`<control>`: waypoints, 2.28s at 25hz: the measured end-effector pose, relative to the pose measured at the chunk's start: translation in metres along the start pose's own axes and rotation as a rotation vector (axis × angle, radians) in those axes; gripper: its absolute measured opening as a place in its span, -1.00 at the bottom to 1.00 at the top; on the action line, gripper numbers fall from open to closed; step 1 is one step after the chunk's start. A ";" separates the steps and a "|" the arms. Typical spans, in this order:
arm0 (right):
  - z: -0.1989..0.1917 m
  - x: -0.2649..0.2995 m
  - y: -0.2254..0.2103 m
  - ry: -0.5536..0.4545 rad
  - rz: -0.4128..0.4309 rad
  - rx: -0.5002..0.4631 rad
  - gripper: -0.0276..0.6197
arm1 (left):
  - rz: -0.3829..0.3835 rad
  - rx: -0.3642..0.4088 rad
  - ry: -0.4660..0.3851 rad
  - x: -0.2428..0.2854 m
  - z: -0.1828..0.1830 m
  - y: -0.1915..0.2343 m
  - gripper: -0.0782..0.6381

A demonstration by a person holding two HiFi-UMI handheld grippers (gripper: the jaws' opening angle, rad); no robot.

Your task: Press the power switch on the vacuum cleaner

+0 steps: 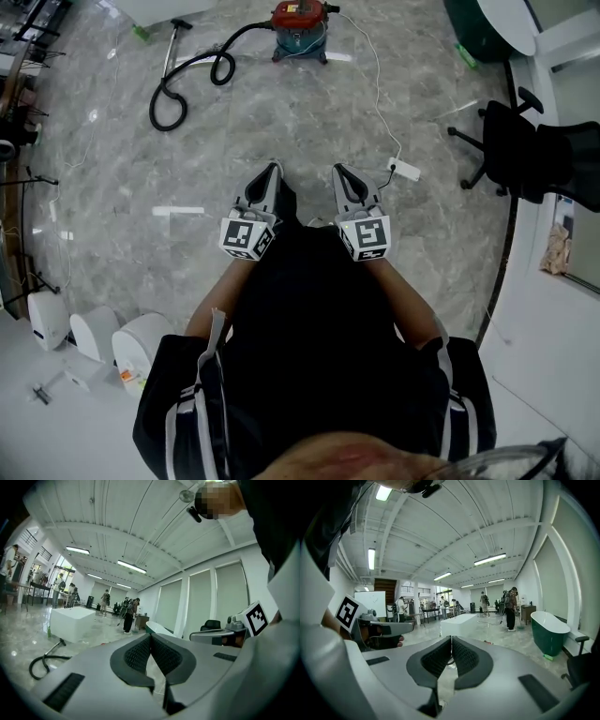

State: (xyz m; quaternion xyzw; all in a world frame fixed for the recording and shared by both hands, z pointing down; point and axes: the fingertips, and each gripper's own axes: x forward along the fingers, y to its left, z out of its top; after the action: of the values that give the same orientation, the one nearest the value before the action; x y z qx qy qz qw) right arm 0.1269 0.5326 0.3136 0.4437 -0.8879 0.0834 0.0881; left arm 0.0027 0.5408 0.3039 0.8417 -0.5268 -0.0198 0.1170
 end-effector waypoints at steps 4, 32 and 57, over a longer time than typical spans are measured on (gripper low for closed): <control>0.007 0.018 -0.016 -0.004 -0.027 -0.016 -0.85 | -0.015 0.043 -0.015 0.022 0.002 0.007 -0.75; 0.126 0.365 -0.092 0.030 -0.065 -0.008 -0.85 | 0.011 -0.007 -0.077 0.236 0.107 0.271 -0.75; 0.127 0.434 -0.158 0.079 -0.205 0.053 -0.85 | -0.026 -0.036 -0.071 0.320 0.154 0.336 -0.75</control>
State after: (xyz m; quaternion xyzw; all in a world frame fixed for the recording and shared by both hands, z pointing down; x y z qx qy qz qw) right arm -0.0130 0.0746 0.3010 0.5306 -0.8313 0.1149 0.1195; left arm -0.1753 0.0884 0.2565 0.8450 -0.5191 -0.0609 0.1130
